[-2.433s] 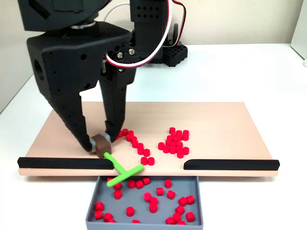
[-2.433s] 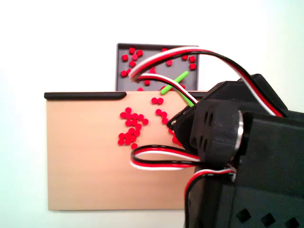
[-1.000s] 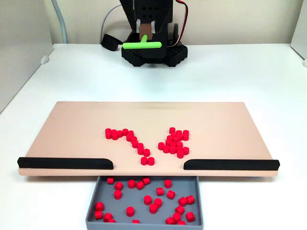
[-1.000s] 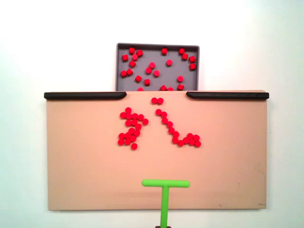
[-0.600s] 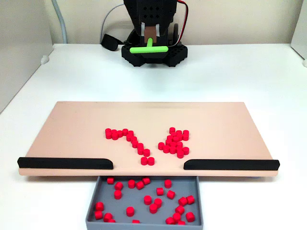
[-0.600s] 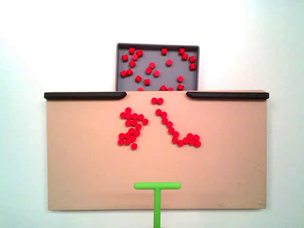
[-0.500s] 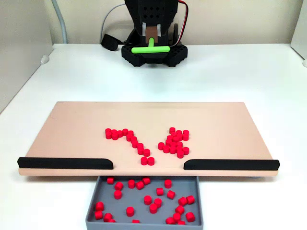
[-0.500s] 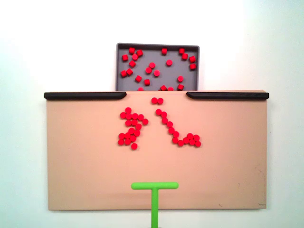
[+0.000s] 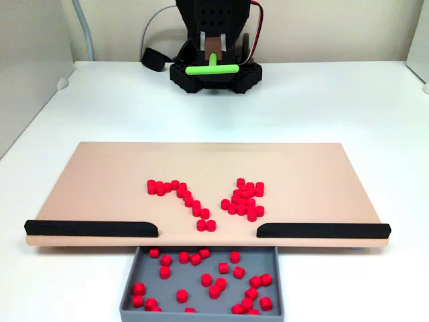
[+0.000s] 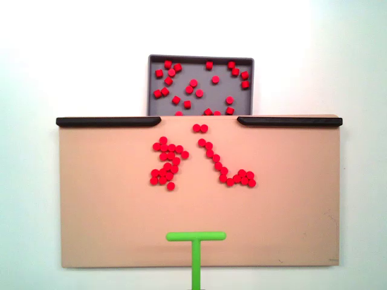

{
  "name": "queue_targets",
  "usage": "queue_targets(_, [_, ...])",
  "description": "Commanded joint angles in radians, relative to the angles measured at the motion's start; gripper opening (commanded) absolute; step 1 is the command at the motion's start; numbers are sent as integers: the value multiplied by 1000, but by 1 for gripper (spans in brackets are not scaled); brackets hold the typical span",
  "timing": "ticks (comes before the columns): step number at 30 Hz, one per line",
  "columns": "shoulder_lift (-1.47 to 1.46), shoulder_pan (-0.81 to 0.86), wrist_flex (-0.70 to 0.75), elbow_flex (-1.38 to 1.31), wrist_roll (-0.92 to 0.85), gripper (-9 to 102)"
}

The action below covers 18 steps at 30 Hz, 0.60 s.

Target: Push granules from right to the grey container

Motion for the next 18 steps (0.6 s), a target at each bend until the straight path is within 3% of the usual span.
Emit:
queue_targets(1, [18, 5, -3, -6, 0, 0])
queue_targets(18, [43, 12, 9, -6, -12, 0])
